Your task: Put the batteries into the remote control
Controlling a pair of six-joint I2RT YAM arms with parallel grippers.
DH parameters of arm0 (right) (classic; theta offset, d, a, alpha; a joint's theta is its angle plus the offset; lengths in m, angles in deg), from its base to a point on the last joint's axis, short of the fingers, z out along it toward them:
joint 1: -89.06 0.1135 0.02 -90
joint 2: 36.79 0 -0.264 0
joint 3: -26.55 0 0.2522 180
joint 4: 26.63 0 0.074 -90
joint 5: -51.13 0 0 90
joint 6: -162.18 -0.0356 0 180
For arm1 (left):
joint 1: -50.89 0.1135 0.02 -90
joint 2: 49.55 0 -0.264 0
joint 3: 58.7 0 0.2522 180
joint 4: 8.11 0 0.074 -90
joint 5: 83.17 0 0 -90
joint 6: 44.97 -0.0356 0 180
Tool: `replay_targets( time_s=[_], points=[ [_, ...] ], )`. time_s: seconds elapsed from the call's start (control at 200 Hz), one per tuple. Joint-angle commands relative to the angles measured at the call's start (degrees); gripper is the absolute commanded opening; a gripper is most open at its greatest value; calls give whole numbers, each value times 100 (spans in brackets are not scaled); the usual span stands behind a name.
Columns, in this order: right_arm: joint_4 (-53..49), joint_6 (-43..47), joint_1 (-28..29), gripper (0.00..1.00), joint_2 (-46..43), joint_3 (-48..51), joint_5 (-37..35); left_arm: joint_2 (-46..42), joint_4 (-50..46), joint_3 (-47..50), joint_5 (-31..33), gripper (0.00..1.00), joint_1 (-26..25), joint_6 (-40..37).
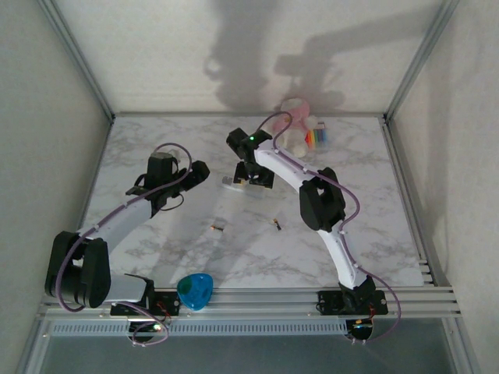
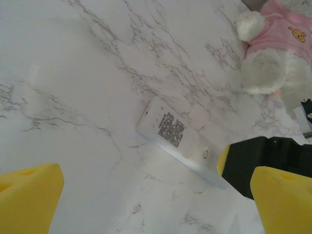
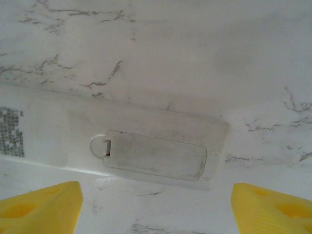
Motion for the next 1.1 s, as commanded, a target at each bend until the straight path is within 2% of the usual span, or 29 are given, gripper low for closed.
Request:
replay_targets(
  time_s=[0.0, 0.13, 0.696, 1.091],
  points=[
    [-230, -301, 19, 89, 164, -135, -132, -100, 132, 100, -114, 99, 47, -77],
    [-153, -415, -29, 94, 196, -133, -75, -123, 164, 130, -147, 99, 44, -61],
    [20, -583, -148, 91, 399, -48, 199, -70, 202, 131, -183, 99, 57, -50],
    [123, -542, -192, 82, 437, 83, 267, -35, 214, 116, -216, 99, 84, -41]
  ],
)
